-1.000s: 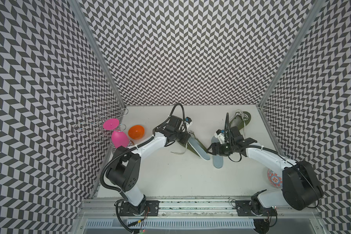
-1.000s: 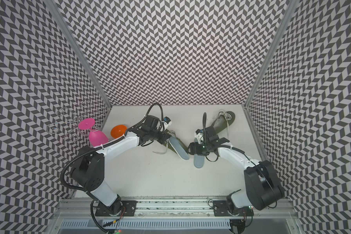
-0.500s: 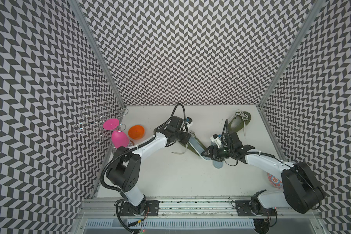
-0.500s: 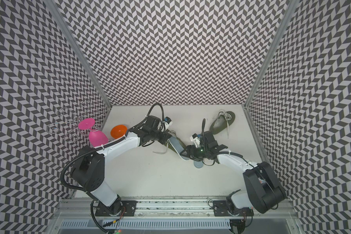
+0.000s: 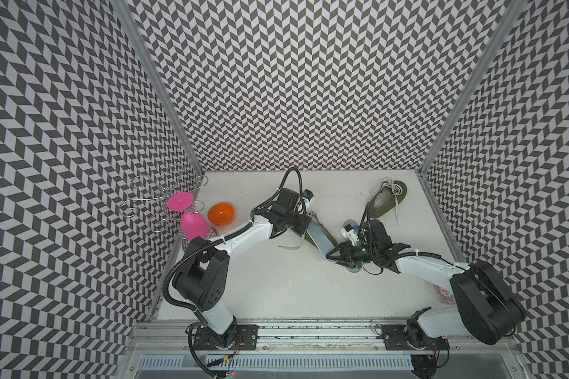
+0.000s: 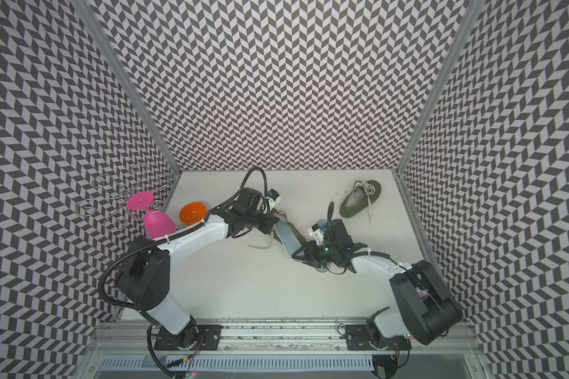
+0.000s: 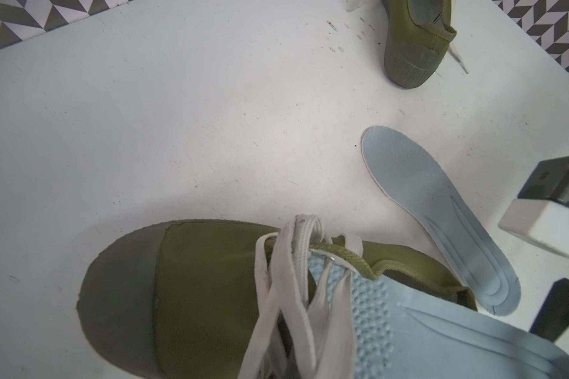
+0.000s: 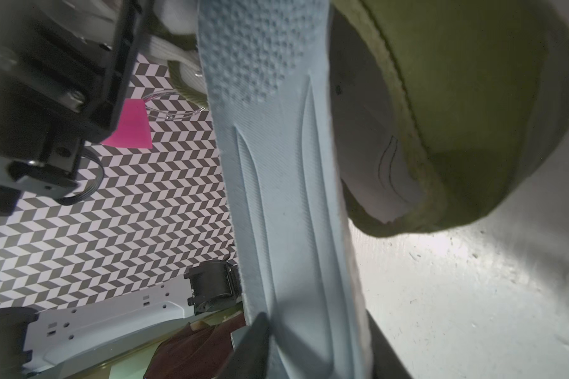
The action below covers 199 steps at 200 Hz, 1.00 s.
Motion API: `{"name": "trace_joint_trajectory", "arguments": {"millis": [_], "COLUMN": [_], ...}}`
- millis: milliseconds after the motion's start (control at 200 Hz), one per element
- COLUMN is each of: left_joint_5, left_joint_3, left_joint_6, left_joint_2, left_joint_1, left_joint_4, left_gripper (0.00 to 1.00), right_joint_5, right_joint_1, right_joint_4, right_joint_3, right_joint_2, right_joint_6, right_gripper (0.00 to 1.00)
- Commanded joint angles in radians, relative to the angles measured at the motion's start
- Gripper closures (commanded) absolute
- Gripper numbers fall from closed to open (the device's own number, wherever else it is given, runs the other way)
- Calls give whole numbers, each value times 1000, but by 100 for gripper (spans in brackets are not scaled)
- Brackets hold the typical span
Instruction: Insert the insole into the shoe
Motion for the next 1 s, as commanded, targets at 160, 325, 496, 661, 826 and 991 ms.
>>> {"name": "trace_joint_trajectory", "arguments": {"millis": [160, 325, 496, 661, 826, 991], "left_joint_5": [54, 64, 92, 85, 94, 72], "left_joint_3": [-1, 6, 13, 18, 27, -2], "left_joint_6": [71, 143, 192, 140, 64, 21], "left_joint_2": [-39, -28, -13, -11, -14, -23], "left_joint_1": [-13, -21, -33, -25, -6, -10], "left_joint_4": [78, 80, 98, 140, 158, 184], "left_gripper": [98, 98, 99, 99, 99, 100], "right_joint_5": [97, 190, 316, 383, 345, 261], "right_joint_1": [3, 3, 5, 4, 5, 5], "right_joint_4": [-54, -229, -408, -475, -389, -237], "right_joint_3": [78, 186, 330, 371, 281, 199], "right_joint_2": [-24, -6, 47, 79, 45, 7], "right_joint_6": [-51, -190, -342, -408, -348, -226], "right_gripper": [71, 73, 74, 75, 85, 98]}}
